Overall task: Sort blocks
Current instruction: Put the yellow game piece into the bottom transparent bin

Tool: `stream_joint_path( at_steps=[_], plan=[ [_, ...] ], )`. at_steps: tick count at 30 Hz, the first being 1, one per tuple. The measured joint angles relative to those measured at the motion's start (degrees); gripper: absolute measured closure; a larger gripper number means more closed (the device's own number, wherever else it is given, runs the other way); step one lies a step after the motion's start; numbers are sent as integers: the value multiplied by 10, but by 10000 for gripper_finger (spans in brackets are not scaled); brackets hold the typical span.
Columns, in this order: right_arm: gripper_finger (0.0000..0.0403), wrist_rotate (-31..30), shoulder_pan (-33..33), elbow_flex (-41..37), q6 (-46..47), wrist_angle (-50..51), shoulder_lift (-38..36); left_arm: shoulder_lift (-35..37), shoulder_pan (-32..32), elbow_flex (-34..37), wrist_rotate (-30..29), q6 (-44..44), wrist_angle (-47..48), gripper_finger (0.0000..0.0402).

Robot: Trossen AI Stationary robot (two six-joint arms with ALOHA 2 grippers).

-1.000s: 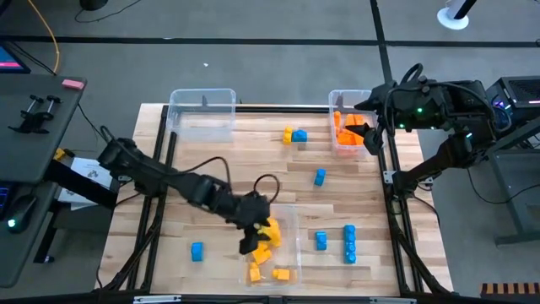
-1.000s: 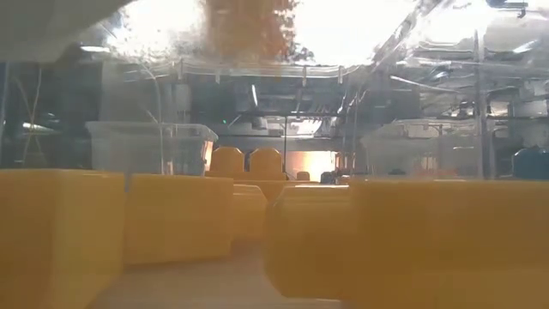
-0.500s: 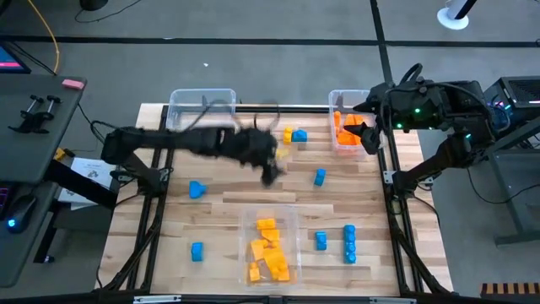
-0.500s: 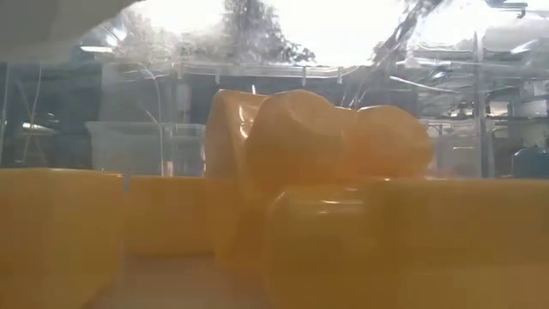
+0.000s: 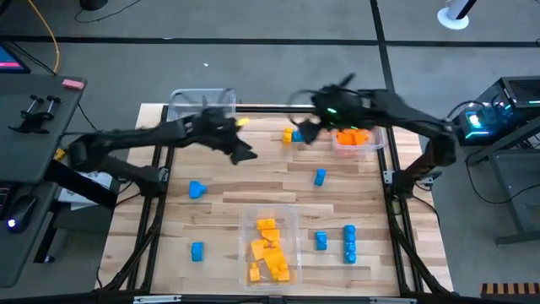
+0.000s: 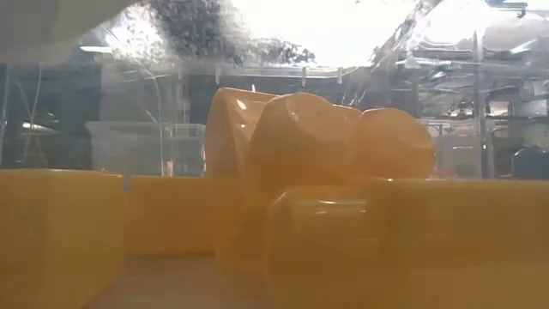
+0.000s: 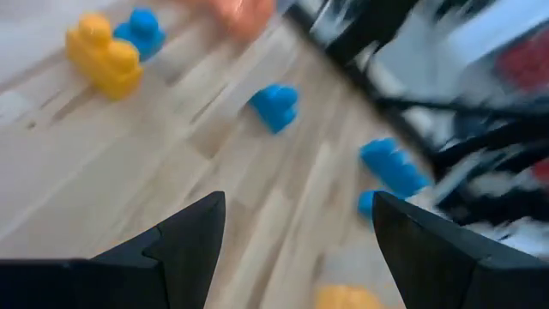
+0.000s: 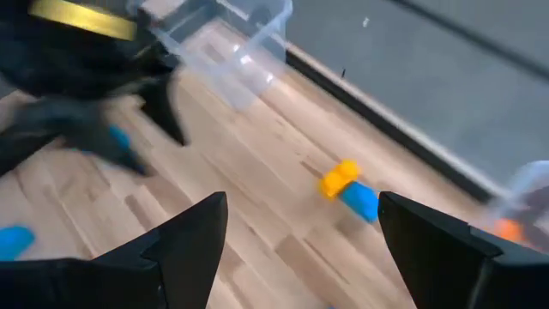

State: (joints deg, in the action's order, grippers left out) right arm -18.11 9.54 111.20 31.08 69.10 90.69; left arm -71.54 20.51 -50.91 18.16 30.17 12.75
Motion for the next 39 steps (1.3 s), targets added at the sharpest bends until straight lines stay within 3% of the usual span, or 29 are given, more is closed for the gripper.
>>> stream_joint_path(
  at_steps=[5,11,15,25,31,39],
  plan=[
    [104,117,89,-81,35,-157,72,172,1,124,-14,74,-84,124],
    [104,126,130,-100,125,-139,183,272,6,168,-34,66,-85,124],
    [104,102,124,-100,181,-96,239,280,6,168,-34,43,-81,124],
    [104,26,101,-100,242,-118,313,260,6,169,-34,38,-104,124],
    [104,-15,105,-100,257,-151,324,260,6,169,-34,40,-127,124],
    [129,-8,116,-100,286,-153,324,260,6,169,-34,41,-127,124]
  ],
)
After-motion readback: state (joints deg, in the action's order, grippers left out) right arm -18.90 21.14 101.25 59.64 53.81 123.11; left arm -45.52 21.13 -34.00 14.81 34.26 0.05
